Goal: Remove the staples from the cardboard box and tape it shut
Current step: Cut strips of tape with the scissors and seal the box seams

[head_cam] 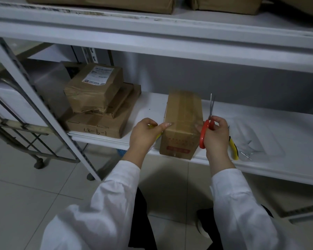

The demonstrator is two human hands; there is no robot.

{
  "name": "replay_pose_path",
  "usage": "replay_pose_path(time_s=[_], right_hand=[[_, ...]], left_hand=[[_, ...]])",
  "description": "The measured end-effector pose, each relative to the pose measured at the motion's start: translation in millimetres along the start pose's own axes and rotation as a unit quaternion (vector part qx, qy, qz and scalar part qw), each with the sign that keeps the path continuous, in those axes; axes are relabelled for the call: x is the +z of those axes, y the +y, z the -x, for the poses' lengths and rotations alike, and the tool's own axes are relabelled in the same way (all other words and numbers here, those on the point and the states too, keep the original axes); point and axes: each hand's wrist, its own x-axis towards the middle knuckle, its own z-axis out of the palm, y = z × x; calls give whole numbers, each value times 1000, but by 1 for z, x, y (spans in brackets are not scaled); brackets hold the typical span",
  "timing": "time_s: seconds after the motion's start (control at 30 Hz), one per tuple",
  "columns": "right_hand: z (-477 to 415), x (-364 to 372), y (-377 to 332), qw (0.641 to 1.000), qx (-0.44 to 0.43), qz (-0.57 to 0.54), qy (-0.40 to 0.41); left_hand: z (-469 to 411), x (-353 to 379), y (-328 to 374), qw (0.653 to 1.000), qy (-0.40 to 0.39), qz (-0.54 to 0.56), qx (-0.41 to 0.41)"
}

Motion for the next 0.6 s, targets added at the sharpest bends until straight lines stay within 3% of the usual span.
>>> replay_pose_path(time_s=[0.17, 0.3, 0.43, 0.6], right_hand=[[3, -3, -4, 999, -34, 5, 21], [17, -4, -22, 993, -113, 13, 13], [33, 7, -41, 981, -146, 33, -125], [48, 30, -51, 952, -125, 42, -277]], left_hand=[[1, -18, -15, 992, 21, 125, -14], [4, -35, -21, 994, 40, 102, 6], [2, -49, -17, 993, 35, 106, 37], [13, -59, 3, 990, -41, 100, 92]])
